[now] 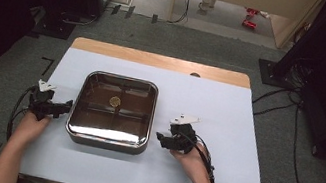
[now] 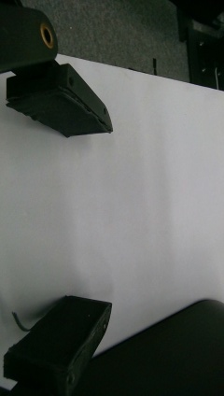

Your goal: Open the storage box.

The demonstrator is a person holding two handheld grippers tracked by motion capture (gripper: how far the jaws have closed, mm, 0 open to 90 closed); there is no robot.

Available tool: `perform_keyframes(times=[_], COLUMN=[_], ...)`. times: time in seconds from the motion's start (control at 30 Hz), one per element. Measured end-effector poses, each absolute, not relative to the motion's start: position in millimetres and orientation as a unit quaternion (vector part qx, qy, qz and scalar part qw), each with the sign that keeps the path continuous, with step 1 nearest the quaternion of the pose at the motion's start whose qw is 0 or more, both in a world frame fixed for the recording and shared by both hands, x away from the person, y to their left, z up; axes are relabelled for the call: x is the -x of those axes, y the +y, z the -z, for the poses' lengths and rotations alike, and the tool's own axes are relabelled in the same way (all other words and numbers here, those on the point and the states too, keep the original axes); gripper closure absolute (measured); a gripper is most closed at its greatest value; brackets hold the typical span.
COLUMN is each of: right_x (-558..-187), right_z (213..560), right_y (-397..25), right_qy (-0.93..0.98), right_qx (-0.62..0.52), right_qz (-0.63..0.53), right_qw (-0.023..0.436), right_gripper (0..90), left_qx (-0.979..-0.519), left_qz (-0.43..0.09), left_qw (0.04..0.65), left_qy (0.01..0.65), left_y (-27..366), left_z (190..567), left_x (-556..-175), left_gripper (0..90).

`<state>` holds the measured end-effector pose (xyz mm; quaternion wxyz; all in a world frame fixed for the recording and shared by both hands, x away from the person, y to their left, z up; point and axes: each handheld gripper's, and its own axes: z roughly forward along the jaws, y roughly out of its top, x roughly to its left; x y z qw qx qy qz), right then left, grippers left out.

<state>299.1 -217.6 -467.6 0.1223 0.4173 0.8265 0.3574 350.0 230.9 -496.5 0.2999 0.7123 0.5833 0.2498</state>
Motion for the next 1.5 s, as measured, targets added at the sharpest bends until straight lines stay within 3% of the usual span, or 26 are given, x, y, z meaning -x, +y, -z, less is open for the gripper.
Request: perform_keyframes(times=[0.77,1.5], right_x=[-311,-342], right_z=[410,400], right_y=[-208,-155], right_qy=[0.840,0.850], right_qx=[-0.353,-0.324], right_qz=[-0.397,-0.406], right_qw=[0.108,0.084], right_gripper=[43.0,44.5], left_qx=[-0.712,-0.711], left_qz=[-0.250,-0.250], left_qw=[0.300,0.301], left_qy=[0.583,0.584], left_y=[231,231], left_z=[497,497], left_x=[-350,-350], left_gripper=[12.2,12.1])
